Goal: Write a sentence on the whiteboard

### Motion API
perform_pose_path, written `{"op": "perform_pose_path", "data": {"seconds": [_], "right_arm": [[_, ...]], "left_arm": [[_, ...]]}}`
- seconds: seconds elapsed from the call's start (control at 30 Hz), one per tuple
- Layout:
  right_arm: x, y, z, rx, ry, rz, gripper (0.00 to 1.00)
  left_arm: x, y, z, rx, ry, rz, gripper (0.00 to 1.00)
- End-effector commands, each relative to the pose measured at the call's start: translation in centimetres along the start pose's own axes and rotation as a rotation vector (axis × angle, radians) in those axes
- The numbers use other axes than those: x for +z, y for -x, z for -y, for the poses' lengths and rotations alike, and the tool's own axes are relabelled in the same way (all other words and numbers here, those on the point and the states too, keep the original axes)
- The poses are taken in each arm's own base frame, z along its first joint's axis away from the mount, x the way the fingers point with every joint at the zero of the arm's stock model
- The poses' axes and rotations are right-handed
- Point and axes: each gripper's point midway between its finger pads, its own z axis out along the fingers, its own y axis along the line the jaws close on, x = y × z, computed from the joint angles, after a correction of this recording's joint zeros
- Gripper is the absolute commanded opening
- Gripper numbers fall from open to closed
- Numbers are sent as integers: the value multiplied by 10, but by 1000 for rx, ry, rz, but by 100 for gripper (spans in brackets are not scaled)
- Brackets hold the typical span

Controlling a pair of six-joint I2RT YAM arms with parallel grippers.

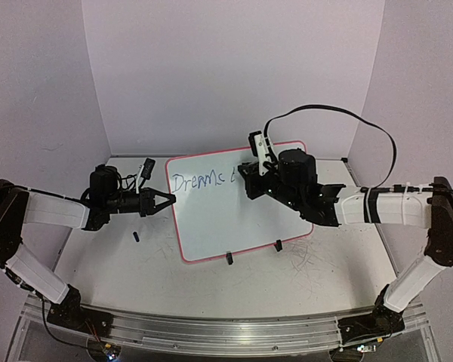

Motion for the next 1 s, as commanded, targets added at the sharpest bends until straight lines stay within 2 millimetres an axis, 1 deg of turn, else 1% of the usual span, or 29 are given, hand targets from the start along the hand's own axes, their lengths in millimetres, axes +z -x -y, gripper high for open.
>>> {"op": "perform_pose_path", "data": {"seconds": [0.0,0.17,0.27,0.4,0.5,0.6,0.67,0.73,0.8,0.87,0.9,0.97], "right_arm": [[7,31,-9,18,39,79,0],[16,26,-6,15,9,71,0],[17,22,-1,17,-17,65,0],[15,14,7,13,-59,43,0],[12,8,18,9,-117,29,0],[8,7,26,6,-162,23,0],[3,10,29,7,-174,29,0],[-3,13,26,5,-154,38,0],[-14,29,17,7,-81,90,0],[-19,34,15,36,-23,108,0],[-16,32,18,67,-1,99,0],[-7,22,22,89,27,69,0]], "left_arm": [[-1,27,6,120,11,59,0],[-1,27,7,123,12,59,0],[-1,27,6,123,11,59,0],[0,27,5,121,13,57,0],[0,27,5,121,12,57,0],[0,27,6,122,12,57,0],[0,26,6,120,13,56,0],[0,26,5,118,14,56,0],[0,26,6,118,12,55,0],[0,26,5,117,13,55,0],[0,26,5,118,13,55,0],[0,27,5,119,13,56,0]]}}
